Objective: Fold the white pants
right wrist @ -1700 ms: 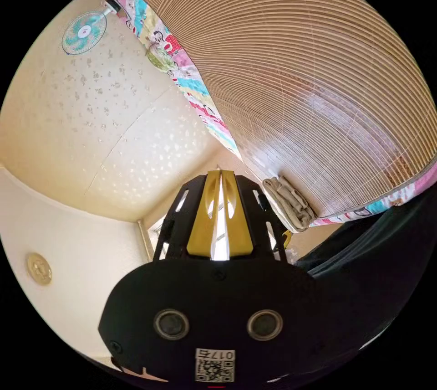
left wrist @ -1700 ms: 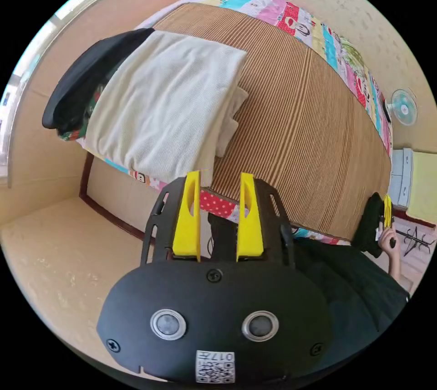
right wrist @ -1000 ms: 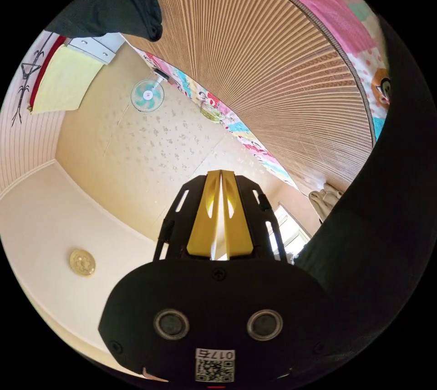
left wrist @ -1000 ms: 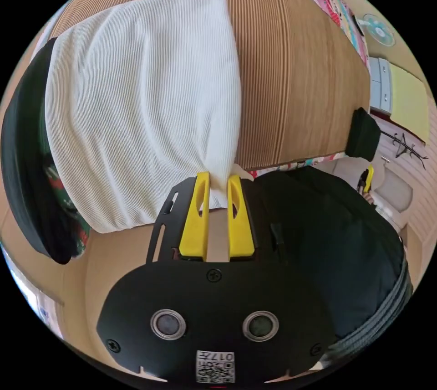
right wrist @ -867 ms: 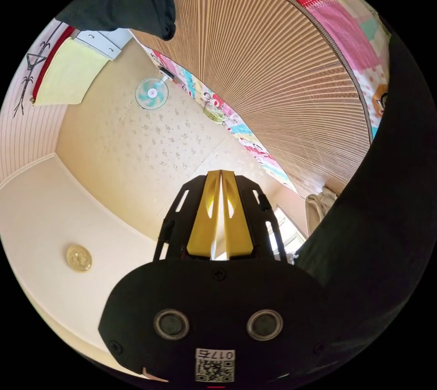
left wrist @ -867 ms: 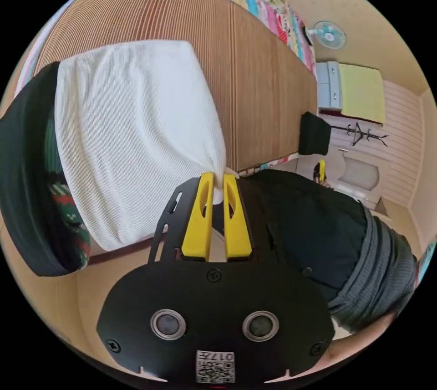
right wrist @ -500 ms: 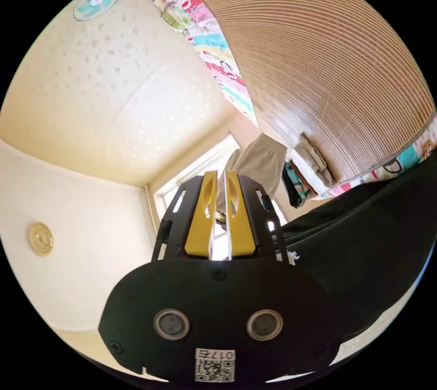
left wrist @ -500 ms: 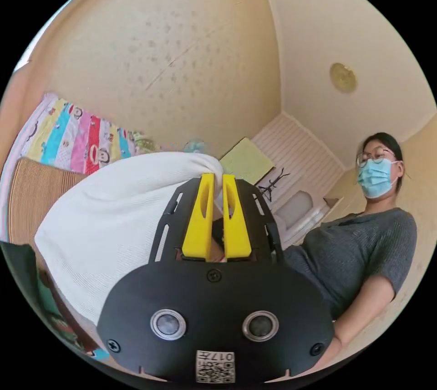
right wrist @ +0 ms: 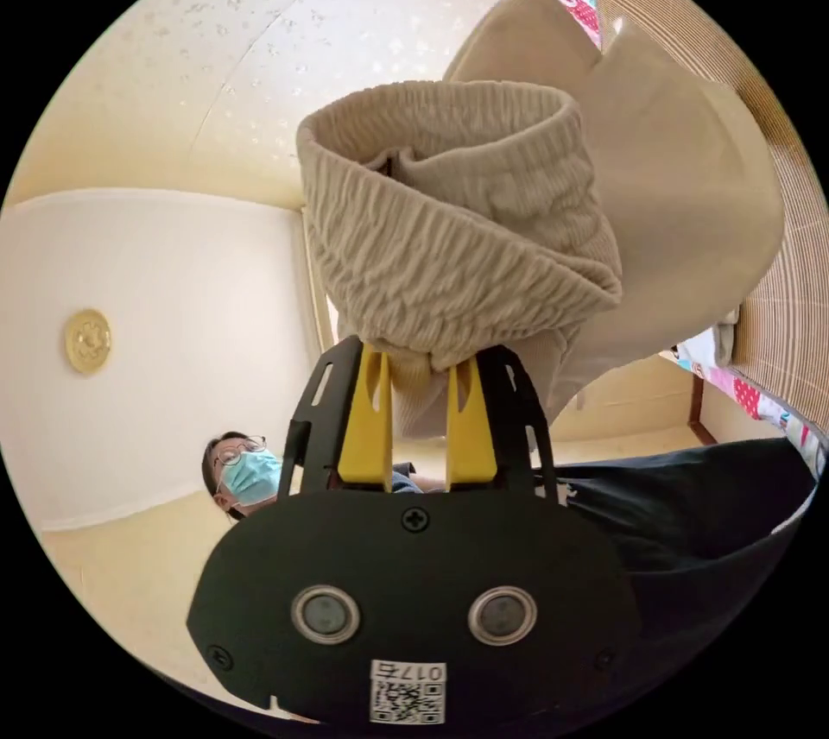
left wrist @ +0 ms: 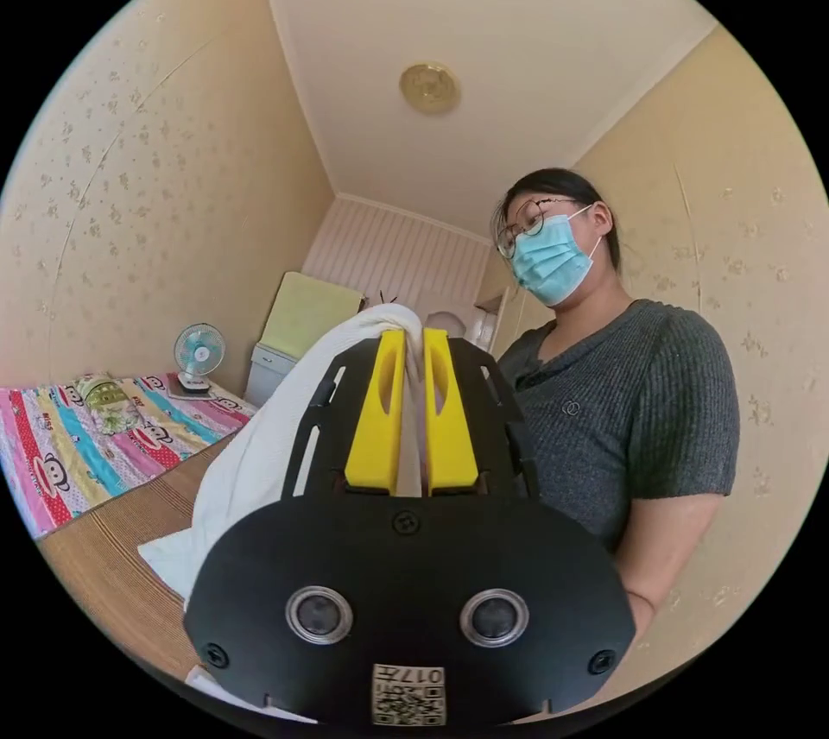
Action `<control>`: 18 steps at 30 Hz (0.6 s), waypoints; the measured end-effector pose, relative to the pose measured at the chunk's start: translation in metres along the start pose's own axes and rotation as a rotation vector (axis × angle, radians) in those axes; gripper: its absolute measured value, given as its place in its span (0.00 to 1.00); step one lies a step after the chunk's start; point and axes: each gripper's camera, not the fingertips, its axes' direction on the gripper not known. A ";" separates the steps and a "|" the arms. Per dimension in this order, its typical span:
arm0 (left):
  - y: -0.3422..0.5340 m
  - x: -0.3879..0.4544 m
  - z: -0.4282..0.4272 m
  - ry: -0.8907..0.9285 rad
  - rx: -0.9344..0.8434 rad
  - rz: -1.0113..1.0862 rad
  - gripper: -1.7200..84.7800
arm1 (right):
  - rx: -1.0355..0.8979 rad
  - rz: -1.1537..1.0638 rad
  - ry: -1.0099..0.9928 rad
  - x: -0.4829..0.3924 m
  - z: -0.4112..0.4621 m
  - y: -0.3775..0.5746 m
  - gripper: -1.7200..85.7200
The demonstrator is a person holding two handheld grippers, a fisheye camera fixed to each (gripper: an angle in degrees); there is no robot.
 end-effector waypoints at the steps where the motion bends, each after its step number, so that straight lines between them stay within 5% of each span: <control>1: 0.003 0.001 0.003 -0.045 -0.040 -0.024 0.07 | 0.026 -0.044 0.000 -0.009 -0.005 -0.002 0.12; 5: 0.020 -0.005 0.010 -0.313 -0.210 -0.215 0.07 | 0.094 -0.411 -0.021 -0.098 -0.023 -0.010 0.11; 8: 0.045 -0.028 0.026 -0.625 -0.456 -0.442 0.10 | 0.072 -0.721 0.171 -0.188 -0.002 0.000 0.11; 10: 0.059 -0.034 0.030 -0.725 -0.458 -0.506 0.12 | 0.044 -0.874 0.337 -0.236 0.025 0.011 0.11; 15: 0.066 -0.039 0.064 -0.489 -0.229 -0.480 0.20 | -0.160 -1.168 0.972 -0.283 0.159 0.053 0.11; 18: 0.053 -0.035 0.108 -0.413 -0.145 -0.366 0.25 | -0.313 -1.197 1.023 -0.251 0.217 0.071 0.11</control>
